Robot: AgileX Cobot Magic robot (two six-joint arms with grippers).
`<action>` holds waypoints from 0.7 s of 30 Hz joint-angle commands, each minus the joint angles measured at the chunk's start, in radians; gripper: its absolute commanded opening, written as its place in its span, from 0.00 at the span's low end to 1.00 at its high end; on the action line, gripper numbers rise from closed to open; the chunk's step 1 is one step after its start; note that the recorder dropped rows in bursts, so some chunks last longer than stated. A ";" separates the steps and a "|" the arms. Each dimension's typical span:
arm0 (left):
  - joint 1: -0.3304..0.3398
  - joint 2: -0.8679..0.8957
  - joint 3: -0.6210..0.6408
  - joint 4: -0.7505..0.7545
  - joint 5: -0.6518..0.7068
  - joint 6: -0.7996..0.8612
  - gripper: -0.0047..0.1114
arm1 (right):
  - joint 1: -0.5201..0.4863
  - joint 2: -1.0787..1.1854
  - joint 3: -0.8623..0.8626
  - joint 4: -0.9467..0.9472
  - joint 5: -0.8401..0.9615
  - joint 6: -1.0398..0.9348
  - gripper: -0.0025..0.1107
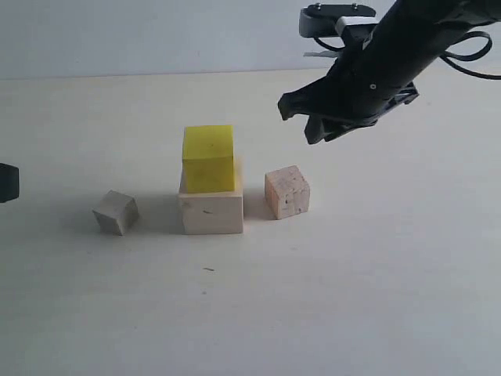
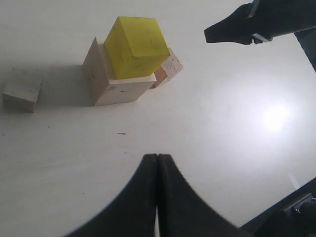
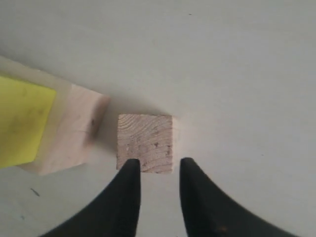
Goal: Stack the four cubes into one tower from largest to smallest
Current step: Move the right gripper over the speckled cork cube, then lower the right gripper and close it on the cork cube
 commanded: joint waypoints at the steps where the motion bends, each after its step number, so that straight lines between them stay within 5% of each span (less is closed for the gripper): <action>1: 0.001 0.001 0.002 -0.017 -0.011 -0.006 0.04 | -0.003 0.033 0.005 0.094 -0.008 -0.114 0.48; 4: 0.001 0.001 0.002 -0.003 -0.011 0.017 0.04 | -0.003 0.072 0.005 0.105 -0.008 -0.114 0.63; 21: 0.001 0.001 0.002 0.058 -0.006 0.060 0.04 | -0.003 0.165 0.001 0.212 -0.127 -0.289 0.68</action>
